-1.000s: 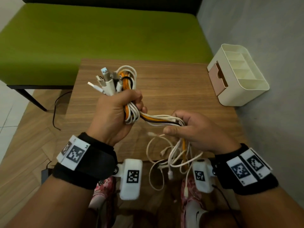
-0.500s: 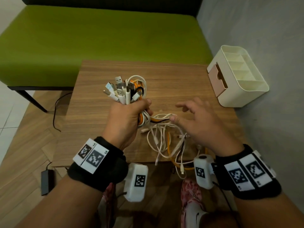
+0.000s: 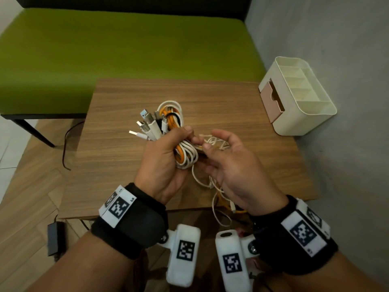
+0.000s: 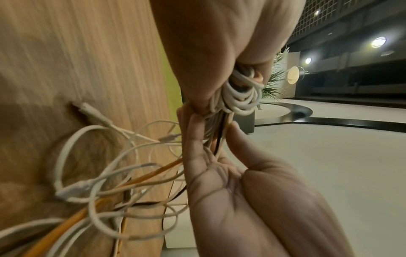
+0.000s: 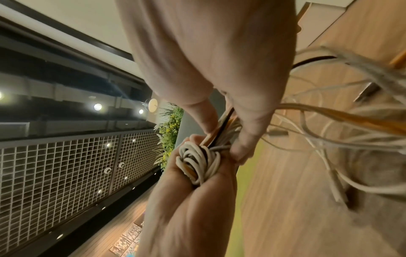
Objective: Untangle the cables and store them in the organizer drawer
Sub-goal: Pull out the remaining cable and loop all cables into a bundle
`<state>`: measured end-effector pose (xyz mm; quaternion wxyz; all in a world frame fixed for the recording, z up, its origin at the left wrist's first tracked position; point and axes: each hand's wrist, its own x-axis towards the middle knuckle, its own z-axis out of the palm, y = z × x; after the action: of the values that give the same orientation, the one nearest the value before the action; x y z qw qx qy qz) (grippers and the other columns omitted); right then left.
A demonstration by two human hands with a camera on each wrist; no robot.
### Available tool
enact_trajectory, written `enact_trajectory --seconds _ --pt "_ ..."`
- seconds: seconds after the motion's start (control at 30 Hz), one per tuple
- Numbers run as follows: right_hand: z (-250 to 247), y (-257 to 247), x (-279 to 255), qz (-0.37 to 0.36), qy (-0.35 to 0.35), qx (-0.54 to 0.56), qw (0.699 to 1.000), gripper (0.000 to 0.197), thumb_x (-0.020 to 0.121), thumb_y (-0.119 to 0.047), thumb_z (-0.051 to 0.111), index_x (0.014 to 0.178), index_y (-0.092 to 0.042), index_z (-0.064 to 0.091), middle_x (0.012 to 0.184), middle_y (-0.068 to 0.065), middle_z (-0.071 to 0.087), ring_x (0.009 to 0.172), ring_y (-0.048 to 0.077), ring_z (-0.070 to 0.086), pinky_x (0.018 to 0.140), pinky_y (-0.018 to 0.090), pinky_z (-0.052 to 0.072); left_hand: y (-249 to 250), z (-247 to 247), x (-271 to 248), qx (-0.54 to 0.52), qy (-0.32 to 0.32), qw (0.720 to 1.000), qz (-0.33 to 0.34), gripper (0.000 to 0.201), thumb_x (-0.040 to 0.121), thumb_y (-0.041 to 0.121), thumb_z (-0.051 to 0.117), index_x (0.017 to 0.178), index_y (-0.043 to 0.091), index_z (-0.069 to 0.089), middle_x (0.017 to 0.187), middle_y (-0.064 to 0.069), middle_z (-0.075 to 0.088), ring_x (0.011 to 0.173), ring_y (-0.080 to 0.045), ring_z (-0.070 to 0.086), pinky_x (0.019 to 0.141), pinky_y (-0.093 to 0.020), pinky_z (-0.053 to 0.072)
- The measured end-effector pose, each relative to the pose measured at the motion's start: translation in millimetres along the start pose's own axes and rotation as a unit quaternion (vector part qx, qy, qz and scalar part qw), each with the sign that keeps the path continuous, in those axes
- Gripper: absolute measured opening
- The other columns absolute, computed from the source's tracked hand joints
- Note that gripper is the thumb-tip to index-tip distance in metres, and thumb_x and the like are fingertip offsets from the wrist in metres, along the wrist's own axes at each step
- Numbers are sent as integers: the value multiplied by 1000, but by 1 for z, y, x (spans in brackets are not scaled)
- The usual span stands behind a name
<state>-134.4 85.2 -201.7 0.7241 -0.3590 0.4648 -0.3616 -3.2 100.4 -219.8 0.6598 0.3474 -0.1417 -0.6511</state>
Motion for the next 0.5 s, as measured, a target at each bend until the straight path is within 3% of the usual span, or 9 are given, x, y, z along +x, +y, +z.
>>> enact_trajectory --seconds 0.13,0.2,0.3,0.33,0.4,0.5 --pt "0 2 2 -65 44 -60 995 54 89 2 65 132 -20 43 110 17 72 105 27 70 99 44 52 0 3 -2 11 22 1000 7 8 85 1 58 80 6 54 64 -7 55 61 -15 62 75 -37 56" --pt "-3 1 3 -93 60 -113 987 61 88 1 68 138 -22 42 108 13 73 105 27 70 100 48 51 1 2 -1 38 37 999 3 12 86 -3 56 77 5 57 63 -7 57 59 -14 61 72 -34 53" --pt "-5 -1 2 -110 42 -192 974 68 93 -6 64 149 -24 31 107 3 74 107 39 66 96 60 49 0 0 -3 86 38 995 -16 25 86 -4 55 67 8 67 64 -9 59 63 -16 57 77 -38 43" --pt "-5 0 1 -113 35 -223 968 72 95 -11 63 154 -26 23 116 0 71 114 34 63 99 58 47 -2 0 -4 98 33 994 -25 24 85 -4 56 68 7 69 68 -12 60 65 -18 57 79 -40 42" --pt "-2 2 -1 -120 25 -273 954 82 93 -29 62 156 -32 9 149 -4 48 136 15 46 112 48 40 -4 1 -6 106 30 993 -47 13 85 -5 56 90 -6 68 84 -24 62 78 -28 61 82 -42 47" --pt "3 -1 -6 -106 -14 -297 949 90 88 -49 60 154 -40 0 162 -15 17 143 -3 19 117 32 26 -6 2 -10 99 15 993 -67 34 86 -5 55 119 -13 57 115 -35 61 103 -43 64 85 -43 57"
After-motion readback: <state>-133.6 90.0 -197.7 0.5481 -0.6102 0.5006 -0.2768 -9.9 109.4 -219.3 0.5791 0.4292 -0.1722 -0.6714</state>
